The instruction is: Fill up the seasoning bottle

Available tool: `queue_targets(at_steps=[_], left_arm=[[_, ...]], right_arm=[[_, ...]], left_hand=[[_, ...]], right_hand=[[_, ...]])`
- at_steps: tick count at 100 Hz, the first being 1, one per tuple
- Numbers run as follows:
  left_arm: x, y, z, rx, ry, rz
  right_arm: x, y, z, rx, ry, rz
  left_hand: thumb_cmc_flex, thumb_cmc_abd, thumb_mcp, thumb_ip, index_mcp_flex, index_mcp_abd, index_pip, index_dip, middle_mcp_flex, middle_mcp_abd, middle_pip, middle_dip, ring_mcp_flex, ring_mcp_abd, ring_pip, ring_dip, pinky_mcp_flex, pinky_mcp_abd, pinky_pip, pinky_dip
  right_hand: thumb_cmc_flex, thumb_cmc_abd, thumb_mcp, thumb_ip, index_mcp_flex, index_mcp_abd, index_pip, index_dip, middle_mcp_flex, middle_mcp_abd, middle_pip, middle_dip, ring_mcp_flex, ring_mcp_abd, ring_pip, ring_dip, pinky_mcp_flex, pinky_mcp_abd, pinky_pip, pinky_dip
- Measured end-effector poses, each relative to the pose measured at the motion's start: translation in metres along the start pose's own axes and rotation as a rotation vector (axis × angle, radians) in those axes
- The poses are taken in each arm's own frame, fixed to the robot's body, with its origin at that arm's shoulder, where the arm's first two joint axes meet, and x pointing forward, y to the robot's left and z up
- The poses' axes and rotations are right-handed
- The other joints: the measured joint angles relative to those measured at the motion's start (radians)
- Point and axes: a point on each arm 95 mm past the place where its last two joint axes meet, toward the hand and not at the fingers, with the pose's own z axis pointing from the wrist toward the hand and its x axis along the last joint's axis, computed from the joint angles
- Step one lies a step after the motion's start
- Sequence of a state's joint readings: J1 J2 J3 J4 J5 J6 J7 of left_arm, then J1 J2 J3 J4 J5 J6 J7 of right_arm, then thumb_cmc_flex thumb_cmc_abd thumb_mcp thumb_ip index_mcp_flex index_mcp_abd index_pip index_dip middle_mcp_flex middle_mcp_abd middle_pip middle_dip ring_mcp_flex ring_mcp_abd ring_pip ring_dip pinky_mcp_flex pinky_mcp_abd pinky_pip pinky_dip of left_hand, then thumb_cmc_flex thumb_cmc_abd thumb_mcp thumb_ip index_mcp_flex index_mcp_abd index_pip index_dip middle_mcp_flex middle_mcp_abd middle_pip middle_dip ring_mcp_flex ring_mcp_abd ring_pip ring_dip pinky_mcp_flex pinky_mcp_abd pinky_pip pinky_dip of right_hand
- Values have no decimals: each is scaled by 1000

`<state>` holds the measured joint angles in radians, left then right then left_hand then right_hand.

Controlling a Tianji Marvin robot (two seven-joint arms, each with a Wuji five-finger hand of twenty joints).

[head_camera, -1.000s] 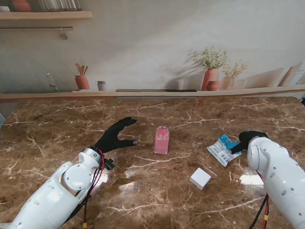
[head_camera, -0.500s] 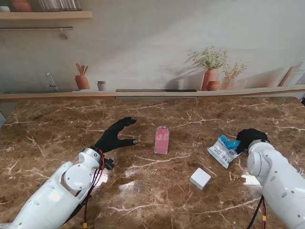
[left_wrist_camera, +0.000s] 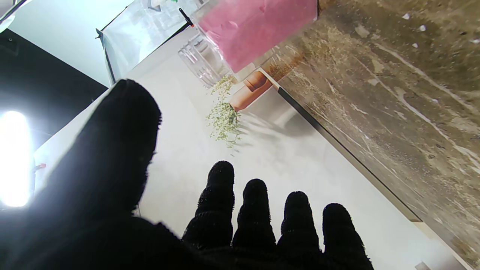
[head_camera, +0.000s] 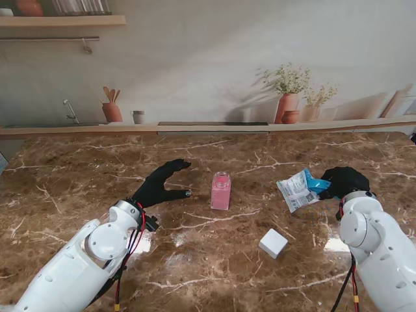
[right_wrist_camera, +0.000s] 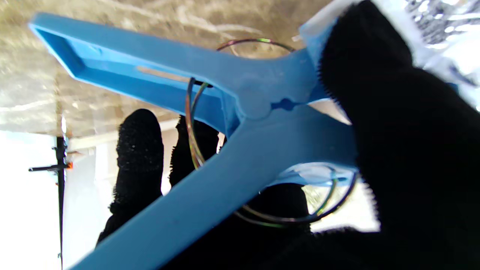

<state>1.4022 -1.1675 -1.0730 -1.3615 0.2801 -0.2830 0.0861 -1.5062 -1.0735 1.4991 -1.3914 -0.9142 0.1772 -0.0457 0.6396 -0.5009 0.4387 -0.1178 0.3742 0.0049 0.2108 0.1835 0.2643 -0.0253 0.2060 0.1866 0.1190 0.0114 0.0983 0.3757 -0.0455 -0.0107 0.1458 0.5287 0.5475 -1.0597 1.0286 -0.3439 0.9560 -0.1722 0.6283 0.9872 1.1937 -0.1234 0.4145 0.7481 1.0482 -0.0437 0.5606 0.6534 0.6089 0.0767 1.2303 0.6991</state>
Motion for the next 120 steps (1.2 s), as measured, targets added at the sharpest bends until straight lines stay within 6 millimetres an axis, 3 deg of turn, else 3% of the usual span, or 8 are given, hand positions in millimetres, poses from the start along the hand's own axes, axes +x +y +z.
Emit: queue_targets(at_steps=[11, 22, 32, 36, 47, 70, 83, 120], left_arm=[[10, -1, -1, 10, 11, -6], [23, -5, -2, 33, 32, -20], [39, -8, -3, 44, 56, -49], [46, -9, -3, 39, 66, -51], [64, -10, -4, 0, 92, -42], [97, -14, -4, -67, 129, -55], [111, -11, -4, -96, 142, -29], [124, -3, -1, -121, 154, -30]], right_arm=[[13, 20, -13, -71, 49, -6], [29, 43, -29, -181, 104, -19], [48, 62, -45, -251, 156, -3], [55, 69, -51, -274, 179, 0], [78, 84, -66, -341, 248, 10], [127, 90, -88, -416, 389, -6], [148, 87, -93, -435, 437, 12], [197, 89, -113, -494, 544, -30]], left_hand=[[0, 0, -20, 0, 21, 27, 1, 0, 20, 40, 5, 8, 27, 12, 2, 1, -4, 18, 21, 60], [-1, 0, -43, 0, 21, 63, 0, 0, 41, 63, 8, 12, 46, 48, 10, 28, -15, 44, 96, 188], [-1, 2, -118, 12, 46, 88, -2, 0, 41, 81, 8, 14, 99, 104, 50, 68, 4, 126, 243, 311], [-1, 11, -182, 25, 46, 89, -3, 0, 41, 82, 8, 14, 129, 117, 58, 85, 18, 165, 313, 331], [15, 56, -334, 48, 46, 91, -28, 0, 41, 82, 8, 14, 221, 156, 109, 151, 53, 236, 505, 343], [22, 83, -411, 53, 42, 172, -65, -1, 41, 149, 8, 14, 380, 230, 332, 345, 99, 257, 738, 344], [22, 92, -411, 53, 41, 203, -77, -2, 41, 189, 8, 14, 425, 241, 382, 358, 135, 280, 809, 344], [22, 92, -411, 53, 41, 205, -74, -2, 78, 191, 44, 28, 530, 243, 448, 360, 214, 304, 927, 344]], right_hand=[[6, 0, -1, 0, 0, 0, 0, 3, 0, 6, 0, 1, 0, 5, 2, 2, -2, 1, 0, 0], [7, -1, -1, 0, 0, 0, 0, 10, 0, 7, 1, 10, 0, 5, 8, 2, -2, 1, 0, 0], [7, -1, -1, 0, 0, 0, 0, 12, 0, 8, 1, 10, 0, 5, 10, 2, -2, 1, 0, 0], [7, -1, -1, 0, 0, 0, 0, 13, 0, 8, 1, 10, 0, 6, 11, 2, -2, 1, 0, 0], [8, -1, -1, 0, 0, 0, 0, 18, 0, 8, 1, 11, 0, 6, 13, 2, -4, 1, 11, 0], [8, -1, -2, 0, 0, 0, 0, 26, 0, 8, 1, 20, 0, 6, 17, 2, -5, 1, 11, 0], [8, -1, -2, 0, 0, 0, 0, 35, 0, 8, 1, 21, 0, 6, 21, 2, -5, 1, 11, 0], [8, -1, -2, 0, 0, 0, 0, 48, 0, 8, 1, 22, 0, 6, 24, 2, -5, 1, 11, 0]])
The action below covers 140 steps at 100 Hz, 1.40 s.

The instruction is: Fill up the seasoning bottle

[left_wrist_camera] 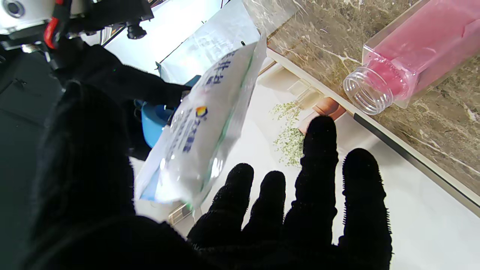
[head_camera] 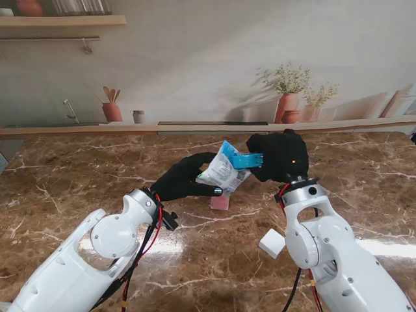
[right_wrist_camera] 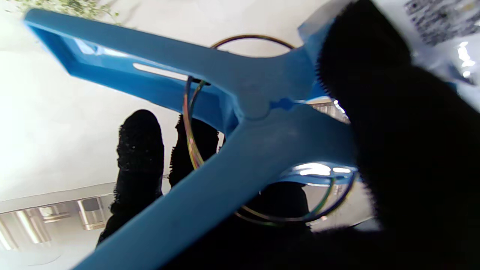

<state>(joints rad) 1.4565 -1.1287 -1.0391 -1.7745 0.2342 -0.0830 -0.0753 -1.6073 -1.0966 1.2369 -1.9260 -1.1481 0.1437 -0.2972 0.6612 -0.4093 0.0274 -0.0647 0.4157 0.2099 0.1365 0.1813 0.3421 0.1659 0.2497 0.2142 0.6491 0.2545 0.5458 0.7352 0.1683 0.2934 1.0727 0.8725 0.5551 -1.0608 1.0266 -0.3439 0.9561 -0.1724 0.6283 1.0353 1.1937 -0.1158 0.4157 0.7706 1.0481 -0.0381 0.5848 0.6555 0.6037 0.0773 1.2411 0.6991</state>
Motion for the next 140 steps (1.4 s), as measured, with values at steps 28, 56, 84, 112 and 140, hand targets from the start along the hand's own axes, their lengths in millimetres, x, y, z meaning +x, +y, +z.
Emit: queue_targets(at_steps=[28, 56, 84, 112, 140], left_arm=[[-1, 5, 5, 18, -73, 24], [-2, 12, 10, 96, -135, -75], [-4, 16, 12, 120, -161, -133], [-3, 19, 11, 193, -130, -192], [-6, 20, 9, 215, -97, -172]], right_arm=[[22, 0, 6, -33, 52, -29], [34, -3, 8, -51, 131, -117], [40, -11, 8, -39, 146, -104], [38, -1, -2, -28, 181, -205], [24, 15, -21, 80, 167, -288]], left_hand=[[63, -1, 0, 0, 117, -43, 121, 43, 191, 14, 59, 49, 223, 6, 157, 0, 200, 1, 194, -39], [60, -112, 509, -33, 293, -182, 291, 91, 469, 14, 134, 85, 477, -40, 295, -78, 466, 1, 420, -224], [158, -232, 743, -155, 445, -217, 399, 5, 705, 10, 74, 185, 540, -27, 296, -81, 532, 17, 443, -290], [201, -270, 762, -167, 500, -209, 415, 108, 730, 32, 40, 432, 541, -24, 258, -14, 541, 25, 393, -308], [222, -281, 762, -169, 516, -199, 415, 148, 730, 44, 40, 475, 541, -10, 257, -1, 542, 37, 381, -304]], right_hand=[[1, 0, 0, 0, 0, 0, 1, 4, 0, 0, 0, 0, 0, 0, 4, 0, 0, 0, 0, 0], [14, -1, -1, 0, 0, 0, 3, 16, 0, 7, 0, 0, 0, 2, 14, 0, 0, -4, 0, 0], [40, -17, -4, 0, 0, -3, 24, 29, 0, 20, 0, 0, 0, 14, 25, 0, 0, -4, 0, 0], [-39, 127, 77, 92, -262, -16, -188, -388, -238, -23, -12, -126, -172, -32, -61, -40, -133, -18, -123, -7], [-223, 170, 85, 128, -526, 151, -431, -502, -715, 42, -156, -298, -659, -6, -252, -179, -467, -60, -418, 12]])
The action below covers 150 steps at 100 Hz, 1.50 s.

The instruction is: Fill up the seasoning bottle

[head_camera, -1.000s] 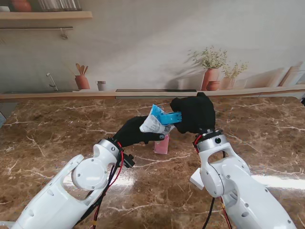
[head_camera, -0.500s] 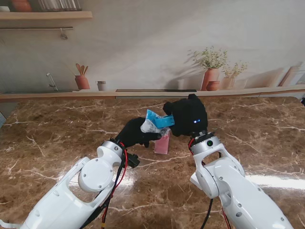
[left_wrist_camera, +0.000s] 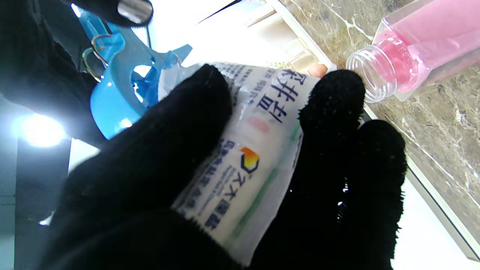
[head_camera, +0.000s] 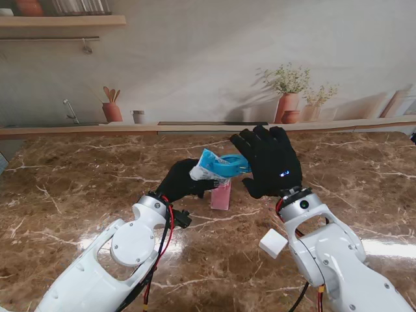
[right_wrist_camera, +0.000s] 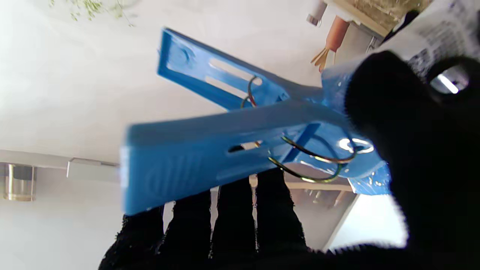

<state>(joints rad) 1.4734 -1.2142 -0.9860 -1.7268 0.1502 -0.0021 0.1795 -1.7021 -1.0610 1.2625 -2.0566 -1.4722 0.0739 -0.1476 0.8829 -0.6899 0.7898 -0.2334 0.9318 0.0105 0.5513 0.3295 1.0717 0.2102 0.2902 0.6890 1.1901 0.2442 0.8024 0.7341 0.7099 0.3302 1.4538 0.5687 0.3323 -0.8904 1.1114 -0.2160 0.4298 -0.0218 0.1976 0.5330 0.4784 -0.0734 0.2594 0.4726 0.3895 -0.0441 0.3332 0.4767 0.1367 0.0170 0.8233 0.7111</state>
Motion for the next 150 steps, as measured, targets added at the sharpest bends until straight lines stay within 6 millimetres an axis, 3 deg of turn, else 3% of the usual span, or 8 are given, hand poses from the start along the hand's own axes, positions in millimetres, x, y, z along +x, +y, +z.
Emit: queue_targets(at_steps=[25, 56, 78, 91, 113, 123, 136, 150], left_arm=[[0, -1, -2, -26, 75, 25], [-5, -2, -2, -41, 119, 108], [-7, -4, -1, -36, 141, 139], [-8, -4, -1, -22, 144, 128], [-9, -3, -3, -13, 137, 103], [-10, -2, -3, -13, 134, 98], [-9, -2, -4, -8, 132, 93], [-8, -2, -4, -5, 130, 86]], right_arm=[[-17, -1, -8, 189, -24, 43], [-25, -3, -5, 287, -4, 95], [-26, -2, 5, 302, 24, 87], [-23, -7, 9, 285, 25, 75], [-23, -16, 11, 249, 0, 33], [-23, -17, 13, 233, -1, 50], [-24, -19, 15, 159, -3, 65], [-26, -22, 16, 85, -3, 14]], left_hand=[[0, 0, 0, 0, 1, 0, 0, 23, 0, 0, 0, 16, -1, 0, -1, 23, -13, 0, -23, 54], [0, -1, 0, -1, 4, 0, 0, 35, 0, 0, 0, 30, -2, 0, -1, 41, -29, 0, -45, 114], [2, -1, 0, -1, 5, 0, 0, 38, 0, 0, 0, 33, -6, 0, -1, 50, -40, 0, -49, 127], [7, -1, -1, -1, 5, 0, 0, 39, 0, 0, 0, 37, -8, 0, -1, 53, -41, 0, -49, 129], [9, -2, -1, -1, 6, 0, 0, 47, 0, 0, 0, 37, -9, 0, -1, 61, -43, 0, -50, 139], [9, -2, -1, -1, 6, 0, 0, 48, 0, 0, 0, 40, -9, 0, -1, 61, -43, 0, -51, 142], [9, -2, -1, -1, 6, 0, 0, 48, 0, 0, 0, 42, -9, 0, -1, 62, -44, 0, -51, 143], [9, -2, -2, -1, 6, 1, 0, 50, 0, 0, 0, 43, -10, 0, -1, 63, -47, 0, -51, 144]], right_hand=[[-85, 49, -49, 0, -133, 76, -77, -8, -186, 53, -77, -64, -159, 8, -98, -99, -93, -11, -143, 0], [-85, 69, -76, 0, -113, 70, -34, 45, -224, 63, -101, -68, -209, 8, -124, -99, -115, -17, -181, 0], [-85, 60, -76, 0, 59, -84, 119, 174, -219, 63, -110, -68, -222, 7, -134, -99, -116, -20, -196, 27], [-82, 21, -60, 0, 192, -173, 264, 315, -84, 60, -104, -68, -216, 7, -134, -100, -97, -20, -197, 37], [20, -28, -12, 10, 272, -203, 406, 549, 369, -10, 1, -42, 228, 4, -139, -182, 99, -6, -146, 35], [51, -61, -11, -27, 283, -203, 437, 537, 442, -20, 52, 47, 459, 11, -108, -188, 274, 19, -16, -8], [51, -109, -33, -66, 321, -201, 519, 485, 516, -29, 105, 264, 533, 18, -78, -75, 397, 33, 143, -26], [51, -162, -56, -101, 434, -217, 596, 486, 646, -37, 156, 346, 658, 21, 35, 64, 535, 69, 388, -13]])
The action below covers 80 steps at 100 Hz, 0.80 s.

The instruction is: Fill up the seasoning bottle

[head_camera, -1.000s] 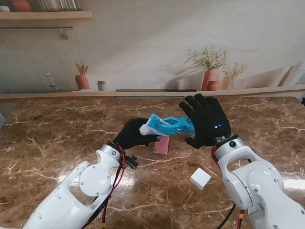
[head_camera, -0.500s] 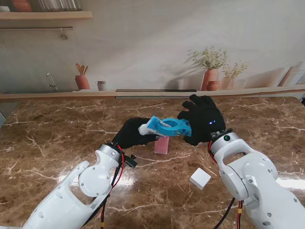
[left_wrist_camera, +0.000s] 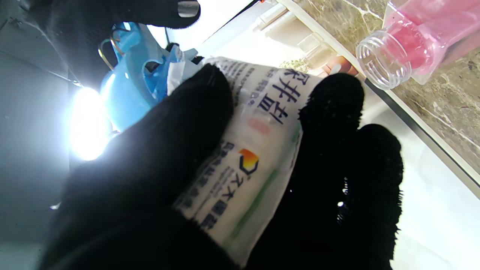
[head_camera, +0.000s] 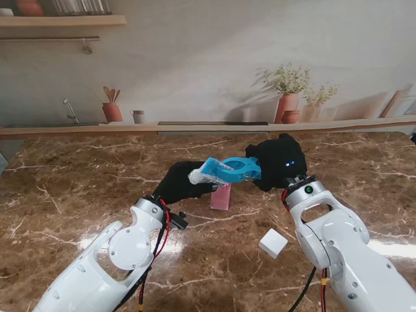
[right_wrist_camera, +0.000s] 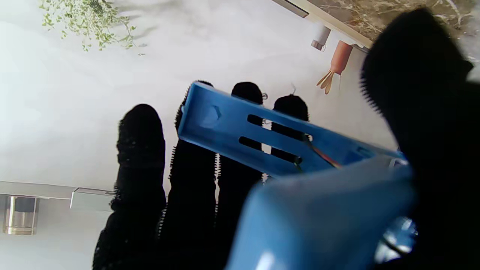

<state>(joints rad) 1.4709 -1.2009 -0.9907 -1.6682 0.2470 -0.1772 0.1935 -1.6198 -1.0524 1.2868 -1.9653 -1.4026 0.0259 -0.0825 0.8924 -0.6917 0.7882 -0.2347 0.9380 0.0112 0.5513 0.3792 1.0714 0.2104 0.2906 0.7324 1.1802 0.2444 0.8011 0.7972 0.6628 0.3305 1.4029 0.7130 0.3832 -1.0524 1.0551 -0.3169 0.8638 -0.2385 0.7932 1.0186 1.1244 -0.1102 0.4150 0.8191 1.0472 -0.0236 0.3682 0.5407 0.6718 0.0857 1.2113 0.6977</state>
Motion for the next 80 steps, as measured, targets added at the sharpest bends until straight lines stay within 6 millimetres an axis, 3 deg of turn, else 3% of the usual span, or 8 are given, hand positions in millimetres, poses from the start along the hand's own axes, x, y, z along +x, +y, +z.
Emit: queue_targets(at_steps=[25, 31, 37, 59, 69, 80], left_arm=[[-1, 1, -1, 3, -9, -13], [-2, 0, -1, 4, -13, -13], [-3, -1, -2, 8, -17, -13], [-8, -9, -3, 29, -37, -9], [-10, -12, -5, 43, -46, -7], [-10, -13, -6, 51, -49, -6]], right_arm=[[-9, 0, 1, 0, 20, 11], [-12, -1, 1, -15, 16, 19], [-16, -2, 0, -20, 5, 26], [-43, -13, -8, 31, -90, 1], [-53, -31, -11, 26, -150, -60], [-65, -64, -12, 34, -193, -161]], left_hand=[[1, 0, 0, 0, 9, 0, 0, 1, 0, 0, 0, 0, -3, 0, 0, 0, -4, 0, -1, 10], [1, 0, 0, 0, 9, 0, 0, 1, 0, 0, 0, 0, -3, 0, 0, 0, -5, 0, -4, 11], [1, 0, 0, 0, 9, 0, 0, 1, 0, 0, 0, 0, -3, 0, 0, 0, -5, 0, -7, 11], [1, 0, 0, 0, 10, 0, 0, 2, 0, 0, 0, 0, -3, 0, 0, 0, -5, 0, -8, 13], [1, 0, 0, 0, 10, 0, 0, 2, 0, 0, 0, 0, -3, 0, 0, 0, -5, 0, -9, 14], [1, 0, 0, 0, 10, 0, 0, 2, 0, 0, 0, 0, -3, 0, 0, 0, -5, 0, -9, 16]], right_hand=[[-91, -152, 98, -19, 154, 2, 5, -2, 135, 3, 1, 53, 105, 18, 39, 203, 161, 27, 328, 28], [-112, -167, 110, 45, 183, 2, -22, 38, 149, 3, 1, 63, 115, 18, 51, 237, 208, 36, 374, 29], [-117, -171, 117, 82, 202, 2, -47, 83, 157, 3, 1, 64, 116, 18, 61, 253, 231, 37, 398, 29], [-118, -172, 129, 83, 212, 7, -56, 113, 158, 3, 1, 71, 116, 18, 62, 260, 237, 48, 411, 29], [-118, -166, 129, 83, 213, 10, -56, 121, 158, 3, 1, 72, 116, 18, 62, 260, 226, 48, 411, 29], [-128, -114, 109, 91, 212, 15, -57, 141, 158, 3, 1, 72, 116, 18, 62, 260, 168, 46, 395, 37]])
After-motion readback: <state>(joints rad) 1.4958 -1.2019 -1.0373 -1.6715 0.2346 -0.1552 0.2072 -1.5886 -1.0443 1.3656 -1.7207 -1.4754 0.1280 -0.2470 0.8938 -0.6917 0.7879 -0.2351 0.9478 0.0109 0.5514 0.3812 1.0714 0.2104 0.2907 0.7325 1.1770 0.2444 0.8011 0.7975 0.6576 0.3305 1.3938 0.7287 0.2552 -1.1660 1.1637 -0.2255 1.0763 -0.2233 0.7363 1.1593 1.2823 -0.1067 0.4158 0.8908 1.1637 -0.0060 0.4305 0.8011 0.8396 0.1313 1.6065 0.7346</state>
